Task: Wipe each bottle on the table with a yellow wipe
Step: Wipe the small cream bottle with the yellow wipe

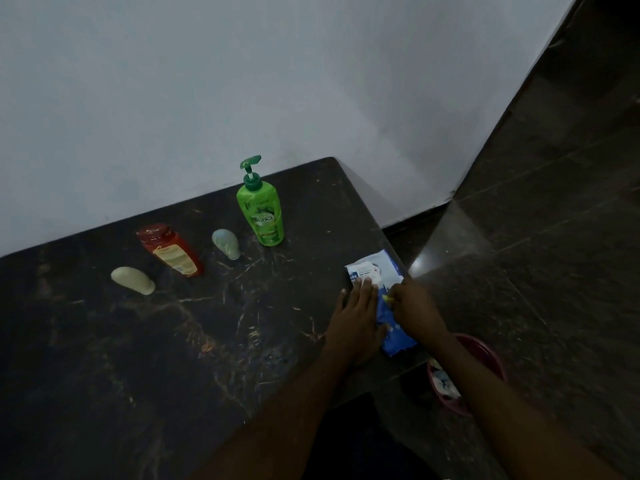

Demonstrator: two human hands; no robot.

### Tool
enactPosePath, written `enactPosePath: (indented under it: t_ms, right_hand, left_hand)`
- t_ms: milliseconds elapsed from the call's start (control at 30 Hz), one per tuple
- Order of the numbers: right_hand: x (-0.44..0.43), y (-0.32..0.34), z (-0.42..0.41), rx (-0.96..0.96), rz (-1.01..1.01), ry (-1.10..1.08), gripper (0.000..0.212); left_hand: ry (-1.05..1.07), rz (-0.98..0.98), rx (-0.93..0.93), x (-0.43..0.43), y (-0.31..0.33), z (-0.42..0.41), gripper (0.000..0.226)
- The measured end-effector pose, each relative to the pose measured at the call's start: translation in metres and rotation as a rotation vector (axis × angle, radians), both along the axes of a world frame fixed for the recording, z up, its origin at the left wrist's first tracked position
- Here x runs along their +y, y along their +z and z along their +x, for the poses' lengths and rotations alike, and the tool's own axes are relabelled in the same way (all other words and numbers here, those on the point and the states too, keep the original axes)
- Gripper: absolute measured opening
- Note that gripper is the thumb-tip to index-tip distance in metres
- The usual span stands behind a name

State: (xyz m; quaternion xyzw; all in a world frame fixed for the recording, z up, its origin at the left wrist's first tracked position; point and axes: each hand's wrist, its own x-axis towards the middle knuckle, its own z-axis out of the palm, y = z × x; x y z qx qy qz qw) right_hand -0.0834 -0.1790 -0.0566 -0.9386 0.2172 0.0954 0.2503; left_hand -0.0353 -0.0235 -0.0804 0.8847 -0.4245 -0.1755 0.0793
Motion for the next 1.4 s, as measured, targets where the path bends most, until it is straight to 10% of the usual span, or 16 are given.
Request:
enactPosePath:
  t_ms: [633, 1100, 1400]
  right_hand:
    - [0.031, 0.046, 0.041, -0.444, 0.723, -0.294, 0.023]
    - [0.215, 0.055, 0.157, -0.527, 0.907, 0.118, 0.014]
    - [0.287, 0.026, 0.191, -0.545, 0.887, 0.254, 0.040]
  left_hand:
    - [0.173, -0.224, -0.035, 0.061, 0.022, 0.034, 0.079]
    - [1.070, -0.530, -0.103, 0.267, 0.036, 0.085, 0.012]
    - [1.523, -0.594, -0.226, 0.306, 0.010, 0.157, 0.066]
